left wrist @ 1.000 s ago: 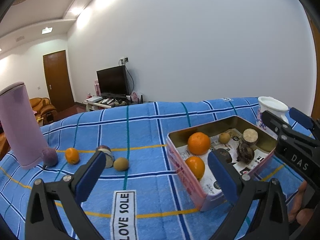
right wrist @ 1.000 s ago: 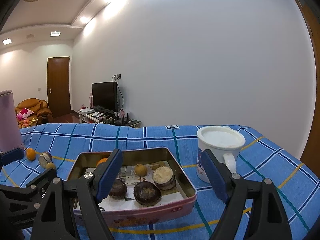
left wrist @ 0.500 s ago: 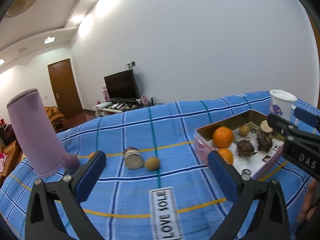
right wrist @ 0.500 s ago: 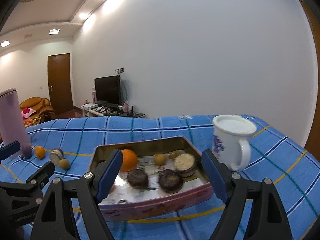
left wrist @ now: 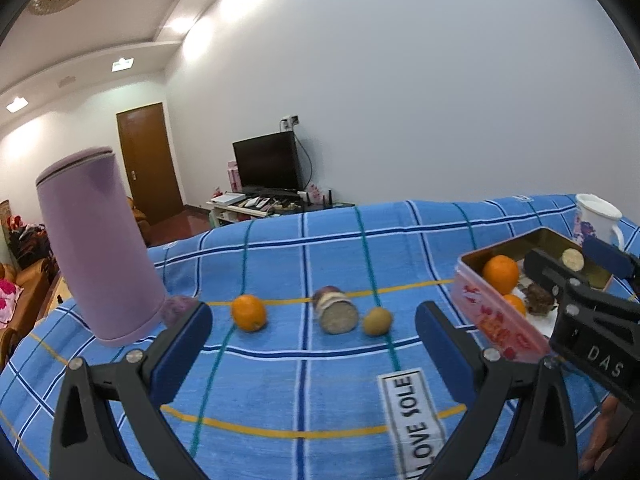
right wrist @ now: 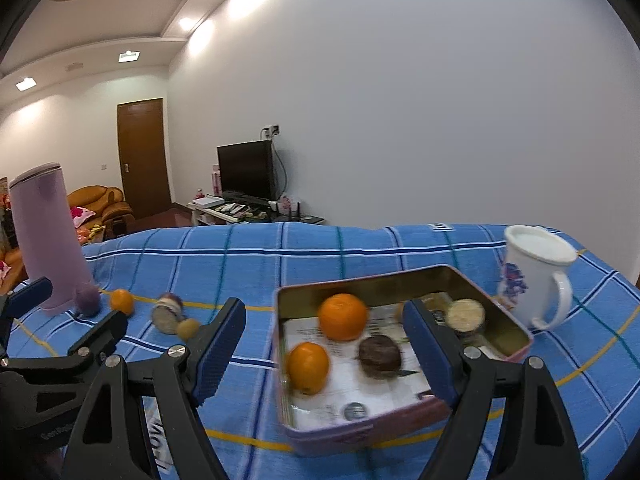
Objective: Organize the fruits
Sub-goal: 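Withdraw both open tools from the tin toward the remaining fruits, then grasp a kiwi with the right tool while the left tool grasps the other cylindrical chunk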
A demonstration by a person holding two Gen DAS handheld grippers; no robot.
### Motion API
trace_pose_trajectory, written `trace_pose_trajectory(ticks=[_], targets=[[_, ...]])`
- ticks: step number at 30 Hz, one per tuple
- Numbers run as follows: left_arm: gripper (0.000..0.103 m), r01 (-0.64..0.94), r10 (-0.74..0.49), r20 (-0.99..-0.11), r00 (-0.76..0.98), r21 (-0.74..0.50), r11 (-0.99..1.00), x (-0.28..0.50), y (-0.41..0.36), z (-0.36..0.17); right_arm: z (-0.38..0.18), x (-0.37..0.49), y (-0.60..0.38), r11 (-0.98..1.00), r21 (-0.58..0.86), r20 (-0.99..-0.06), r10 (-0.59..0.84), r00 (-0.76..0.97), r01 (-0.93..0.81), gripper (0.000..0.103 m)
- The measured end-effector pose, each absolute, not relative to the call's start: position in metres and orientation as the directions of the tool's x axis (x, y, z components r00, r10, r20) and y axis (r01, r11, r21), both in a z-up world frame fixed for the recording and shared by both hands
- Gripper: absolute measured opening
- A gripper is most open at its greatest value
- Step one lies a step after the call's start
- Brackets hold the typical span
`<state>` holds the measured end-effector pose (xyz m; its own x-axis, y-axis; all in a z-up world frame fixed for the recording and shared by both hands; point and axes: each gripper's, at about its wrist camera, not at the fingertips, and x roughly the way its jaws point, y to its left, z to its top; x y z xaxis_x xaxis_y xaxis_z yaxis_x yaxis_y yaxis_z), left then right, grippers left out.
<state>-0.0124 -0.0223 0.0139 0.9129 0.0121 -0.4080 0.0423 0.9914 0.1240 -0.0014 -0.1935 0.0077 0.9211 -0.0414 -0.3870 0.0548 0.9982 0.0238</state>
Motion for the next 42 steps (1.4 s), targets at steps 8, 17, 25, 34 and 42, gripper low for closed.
trace_pose_trajectory(ticks=[8, 17, 25, 34, 42], targets=[[0.103, 0.001, 0.051, -0.410, 0.911, 0.128, 0.992, -0.005, 0.007, 0.013, 0.006, 0.012, -0.161, 0.999, 0.033, -0.399, -0.002, 0.917, 0.016, 0.082], [0.103, -0.065, 0.119, -0.413, 0.903, 0.142, 0.988, 0.007, 0.046, 0.008, 0.006, 0.024, -0.124, 0.999, 0.033, -0.405, 0.034, 0.914, -0.023, 0.082], [0.103, -0.150, 0.187, -0.433, 0.882, 0.119, 0.982, 0.018, 0.091, 0.005, 0.002, 0.039, -0.103, 0.999, 0.035, -0.434, 0.049, 0.900, -0.038, 0.082], [0.103, -0.277, 0.269, -0.504, 0.821, 0.061, 0.959, 0.033, 0.139, -0.004, -0.010, 0.068, -0.082, 0.998, -0.026, -0.564, 0.026, 0.826, -0.049, 0.082], [0.103, -0.261, 0.255, -0.555, 0.792, 0.069, 0.963, 0.038, 0.138, -0.010, -0.032, 0.087, -0.086, 0.989, -0.012, -0.703, 0.095, 0.705, -0.145, 0.081]])
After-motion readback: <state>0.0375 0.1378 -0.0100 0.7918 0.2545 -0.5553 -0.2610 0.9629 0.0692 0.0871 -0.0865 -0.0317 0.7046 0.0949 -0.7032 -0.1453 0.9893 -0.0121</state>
